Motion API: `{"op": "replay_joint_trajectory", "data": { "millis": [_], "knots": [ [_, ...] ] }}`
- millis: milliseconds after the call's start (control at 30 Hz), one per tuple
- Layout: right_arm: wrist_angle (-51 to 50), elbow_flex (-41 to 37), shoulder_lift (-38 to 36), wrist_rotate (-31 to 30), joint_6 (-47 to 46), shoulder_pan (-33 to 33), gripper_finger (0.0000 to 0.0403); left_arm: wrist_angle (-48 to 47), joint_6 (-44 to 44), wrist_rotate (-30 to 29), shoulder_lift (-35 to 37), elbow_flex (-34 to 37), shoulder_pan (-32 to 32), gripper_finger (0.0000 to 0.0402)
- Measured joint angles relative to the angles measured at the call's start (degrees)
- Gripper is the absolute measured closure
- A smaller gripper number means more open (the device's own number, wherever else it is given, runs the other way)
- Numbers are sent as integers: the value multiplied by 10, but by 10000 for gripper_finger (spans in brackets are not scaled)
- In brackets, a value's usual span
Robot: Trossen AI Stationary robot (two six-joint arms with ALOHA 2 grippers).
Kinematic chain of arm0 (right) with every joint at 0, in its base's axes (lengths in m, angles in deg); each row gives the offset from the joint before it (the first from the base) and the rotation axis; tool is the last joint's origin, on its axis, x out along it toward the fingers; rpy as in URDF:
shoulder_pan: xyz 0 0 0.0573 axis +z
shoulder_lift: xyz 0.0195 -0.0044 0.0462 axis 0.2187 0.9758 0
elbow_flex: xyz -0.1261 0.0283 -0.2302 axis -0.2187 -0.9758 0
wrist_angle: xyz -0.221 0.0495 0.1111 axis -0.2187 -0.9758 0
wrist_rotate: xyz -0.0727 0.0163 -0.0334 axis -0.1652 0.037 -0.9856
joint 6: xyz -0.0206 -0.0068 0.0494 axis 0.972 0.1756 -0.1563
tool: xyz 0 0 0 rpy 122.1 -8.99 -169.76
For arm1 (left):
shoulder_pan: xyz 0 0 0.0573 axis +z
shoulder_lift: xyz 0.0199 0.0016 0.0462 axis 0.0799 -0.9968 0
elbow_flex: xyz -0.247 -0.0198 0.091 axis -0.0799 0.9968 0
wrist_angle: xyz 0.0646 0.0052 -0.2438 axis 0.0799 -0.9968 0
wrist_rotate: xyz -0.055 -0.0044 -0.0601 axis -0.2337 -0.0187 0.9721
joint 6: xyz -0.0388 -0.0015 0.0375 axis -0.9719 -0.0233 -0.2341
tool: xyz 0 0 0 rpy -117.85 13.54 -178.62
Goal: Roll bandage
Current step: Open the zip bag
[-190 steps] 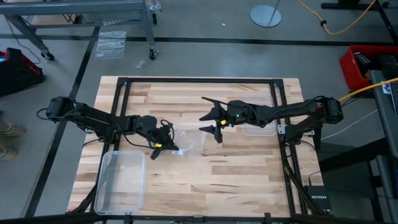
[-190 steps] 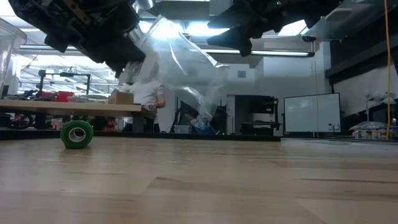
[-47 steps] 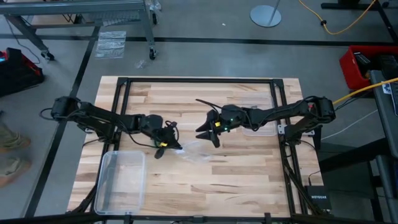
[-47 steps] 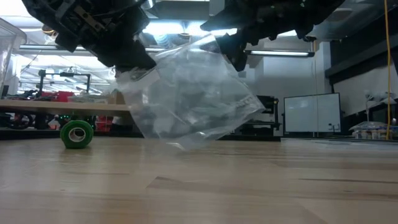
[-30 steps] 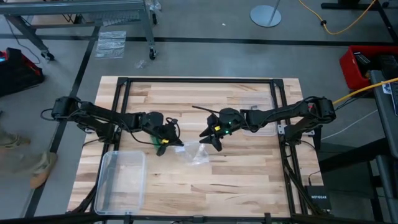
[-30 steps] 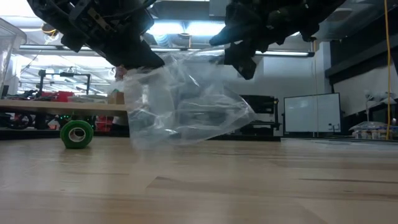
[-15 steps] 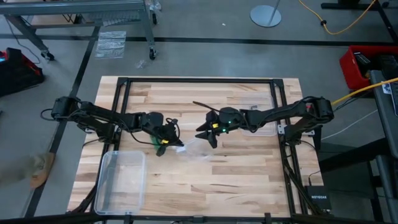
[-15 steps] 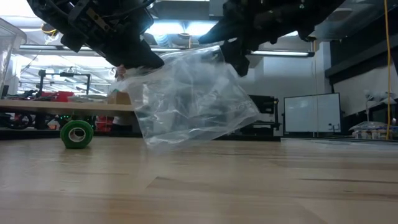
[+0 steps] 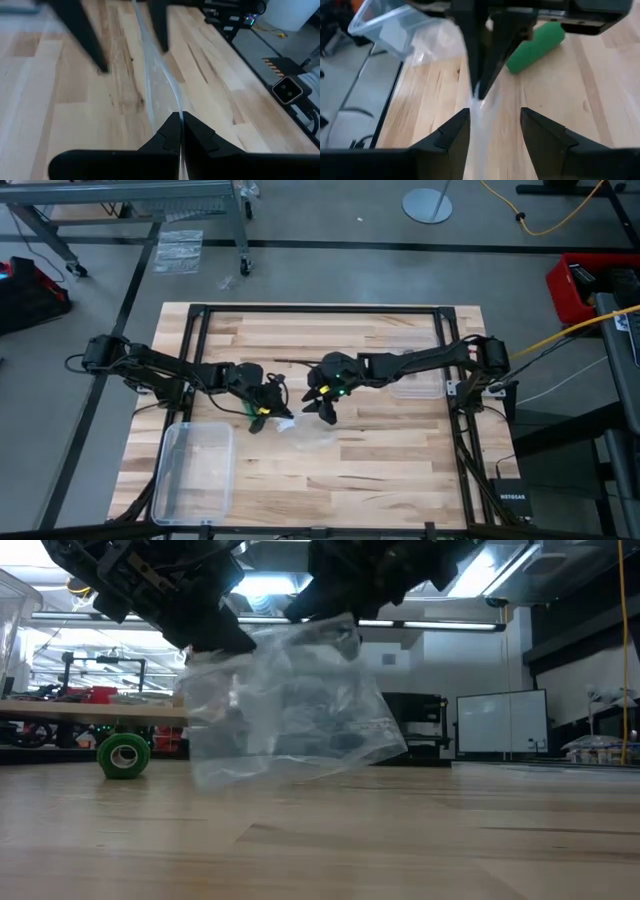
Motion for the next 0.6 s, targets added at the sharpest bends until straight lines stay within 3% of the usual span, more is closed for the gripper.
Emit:
{"op": "replay_joint_trajectory", "data": {
  "millis": [167,433,600],
  "knots": [
    [-49,28,-1,4,14,0,226,-10,4,0,0,0,0,401],
    [-48,29,17,-32,14,0,226,-11,16,0,0,0,0,401],
    [-50,29,34,-7,13,0,226,-11,16,0,0,0,0,401]
  ]
}}
